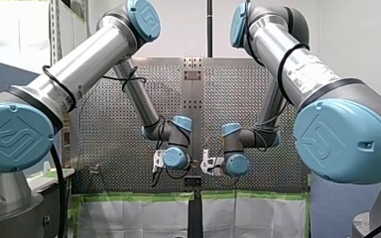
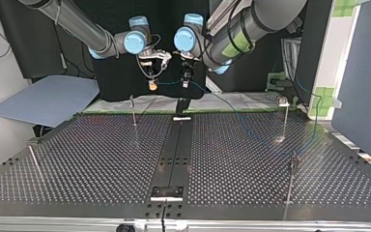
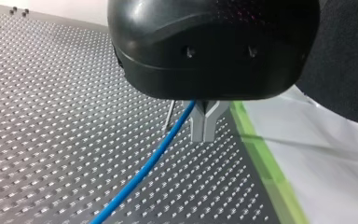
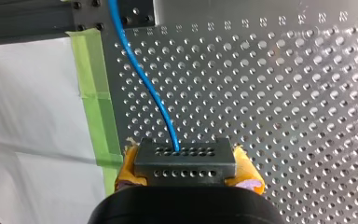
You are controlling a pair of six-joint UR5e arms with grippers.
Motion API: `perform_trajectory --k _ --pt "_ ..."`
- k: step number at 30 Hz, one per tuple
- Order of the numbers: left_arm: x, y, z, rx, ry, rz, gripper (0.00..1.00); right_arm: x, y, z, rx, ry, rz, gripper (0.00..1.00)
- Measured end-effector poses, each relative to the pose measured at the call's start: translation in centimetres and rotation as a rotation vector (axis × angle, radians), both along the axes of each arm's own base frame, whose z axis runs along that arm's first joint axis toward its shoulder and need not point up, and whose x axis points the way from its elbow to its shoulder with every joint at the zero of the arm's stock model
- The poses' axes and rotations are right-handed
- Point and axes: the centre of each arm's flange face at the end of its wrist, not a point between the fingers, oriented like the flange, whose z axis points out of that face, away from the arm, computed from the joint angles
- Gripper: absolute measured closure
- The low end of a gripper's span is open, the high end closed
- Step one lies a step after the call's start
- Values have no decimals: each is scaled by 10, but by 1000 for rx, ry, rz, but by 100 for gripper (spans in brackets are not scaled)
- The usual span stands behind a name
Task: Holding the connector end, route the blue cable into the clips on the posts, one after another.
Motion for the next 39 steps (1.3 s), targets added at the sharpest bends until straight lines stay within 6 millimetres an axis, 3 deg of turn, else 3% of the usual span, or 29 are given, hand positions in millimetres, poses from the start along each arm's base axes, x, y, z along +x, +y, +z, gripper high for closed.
perform_trajectory --k 10,23,39 --pt "-18 -13 -39 -18 -13 -26 98 -21 -3 -9 -2 -64 -15 100" --pt "-34 -35 -35 -38 -107 -19 98 -45 -6 -42 -9 -79 -38 100" --pt "-30 -44 -28 -97 -190 12 98 -86 8 -56 -19 -104 -67 100"
